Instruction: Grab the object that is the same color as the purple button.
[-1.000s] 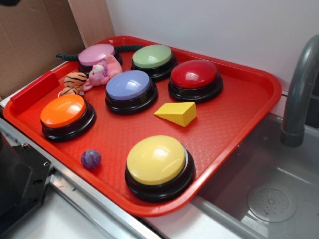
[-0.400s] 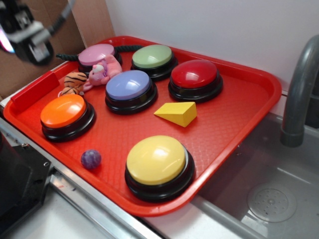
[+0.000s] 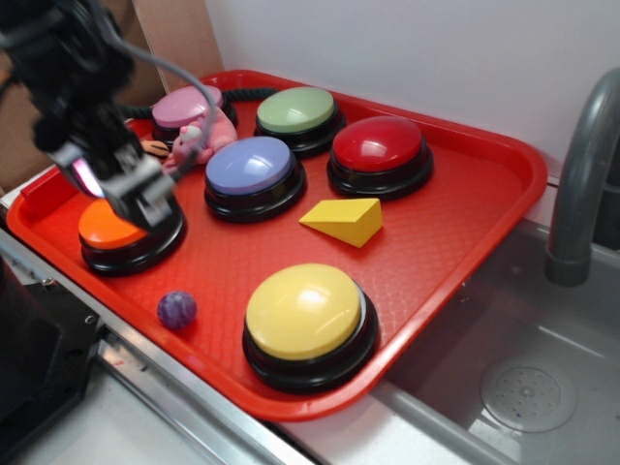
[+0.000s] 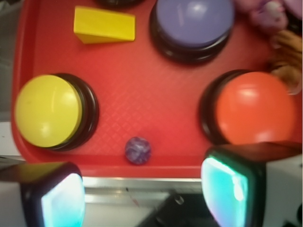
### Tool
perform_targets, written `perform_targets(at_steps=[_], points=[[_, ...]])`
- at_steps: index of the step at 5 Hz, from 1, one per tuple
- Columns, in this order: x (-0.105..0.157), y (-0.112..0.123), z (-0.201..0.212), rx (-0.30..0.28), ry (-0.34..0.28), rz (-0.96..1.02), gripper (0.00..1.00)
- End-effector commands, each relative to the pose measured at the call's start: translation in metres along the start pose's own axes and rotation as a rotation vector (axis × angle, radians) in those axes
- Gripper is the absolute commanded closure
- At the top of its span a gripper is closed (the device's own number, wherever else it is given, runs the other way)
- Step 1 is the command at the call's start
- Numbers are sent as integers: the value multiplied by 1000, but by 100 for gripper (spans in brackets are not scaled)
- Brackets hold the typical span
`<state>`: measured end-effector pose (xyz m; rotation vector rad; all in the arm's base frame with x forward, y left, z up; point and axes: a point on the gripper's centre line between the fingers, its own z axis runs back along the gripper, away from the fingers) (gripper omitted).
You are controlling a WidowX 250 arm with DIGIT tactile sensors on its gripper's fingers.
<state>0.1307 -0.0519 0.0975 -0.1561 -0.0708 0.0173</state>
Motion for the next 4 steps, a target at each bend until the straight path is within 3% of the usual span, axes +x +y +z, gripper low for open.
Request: perform_targets(at_steps=[1,4], points=[[4,-12,-56,-2,44,-37,0],[-8,-3,-77,29,78,-4,2]])
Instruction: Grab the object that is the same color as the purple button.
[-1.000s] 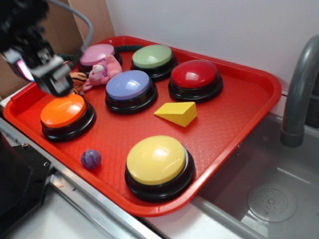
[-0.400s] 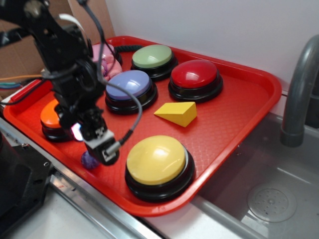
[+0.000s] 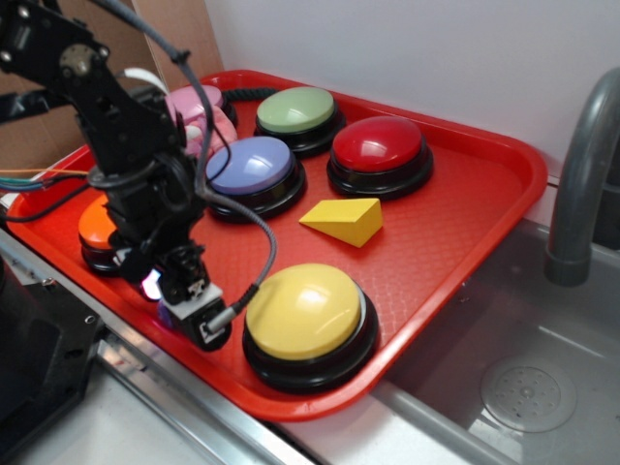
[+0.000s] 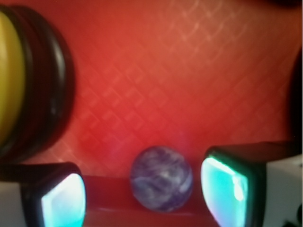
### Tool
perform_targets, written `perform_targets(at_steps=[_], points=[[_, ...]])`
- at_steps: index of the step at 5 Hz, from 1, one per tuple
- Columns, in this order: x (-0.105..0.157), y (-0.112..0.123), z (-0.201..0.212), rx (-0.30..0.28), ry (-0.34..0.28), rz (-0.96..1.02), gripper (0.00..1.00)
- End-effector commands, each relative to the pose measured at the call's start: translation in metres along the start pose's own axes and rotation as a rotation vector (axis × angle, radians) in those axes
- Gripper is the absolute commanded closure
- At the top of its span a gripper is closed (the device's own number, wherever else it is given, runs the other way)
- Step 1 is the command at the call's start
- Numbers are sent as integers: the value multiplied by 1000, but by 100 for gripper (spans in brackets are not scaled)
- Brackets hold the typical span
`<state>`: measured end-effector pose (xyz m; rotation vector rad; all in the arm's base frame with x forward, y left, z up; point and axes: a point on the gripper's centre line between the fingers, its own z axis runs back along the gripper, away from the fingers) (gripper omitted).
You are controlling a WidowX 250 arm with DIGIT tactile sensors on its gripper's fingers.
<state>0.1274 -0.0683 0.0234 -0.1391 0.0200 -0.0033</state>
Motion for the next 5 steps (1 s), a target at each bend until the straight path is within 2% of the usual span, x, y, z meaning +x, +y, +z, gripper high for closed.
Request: perform_targets(at_steps=[1,3,4,5], points=[[2,5,-5,18,-12,17,100],[4,9,-4,31,-8,33,100],[17,10,36,38,-24,69,100],[37,21,87,79,-90,85,100]])
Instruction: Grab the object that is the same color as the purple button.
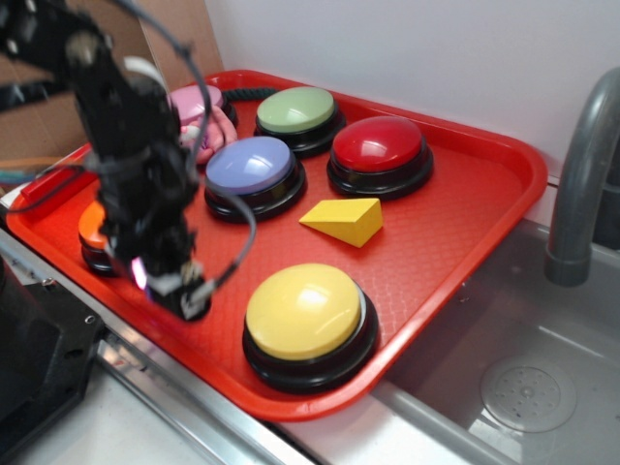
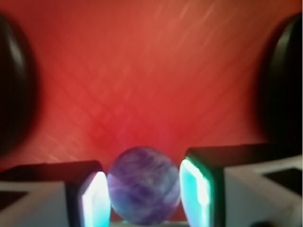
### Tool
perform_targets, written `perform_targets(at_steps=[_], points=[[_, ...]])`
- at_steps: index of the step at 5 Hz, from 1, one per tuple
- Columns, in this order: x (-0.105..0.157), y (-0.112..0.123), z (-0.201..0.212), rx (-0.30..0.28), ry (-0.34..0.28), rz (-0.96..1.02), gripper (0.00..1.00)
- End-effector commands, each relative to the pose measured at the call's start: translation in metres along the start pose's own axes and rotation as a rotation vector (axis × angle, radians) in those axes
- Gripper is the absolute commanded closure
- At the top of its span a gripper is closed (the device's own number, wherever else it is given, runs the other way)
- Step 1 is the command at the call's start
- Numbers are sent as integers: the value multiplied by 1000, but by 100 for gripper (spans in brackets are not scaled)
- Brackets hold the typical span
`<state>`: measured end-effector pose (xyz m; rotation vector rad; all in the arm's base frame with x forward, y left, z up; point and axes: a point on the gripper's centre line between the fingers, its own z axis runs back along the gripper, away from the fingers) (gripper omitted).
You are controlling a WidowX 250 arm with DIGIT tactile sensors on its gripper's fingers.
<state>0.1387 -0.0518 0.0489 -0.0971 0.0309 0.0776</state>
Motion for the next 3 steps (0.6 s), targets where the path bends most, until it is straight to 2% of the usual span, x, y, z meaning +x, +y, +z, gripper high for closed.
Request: perform_targets(at_steps=[1,2,3], points=[[45,24,97,41,-151,12,100],[56,40,121,77,-158,9,100],[60,48,128,94,-89,-34,100]])
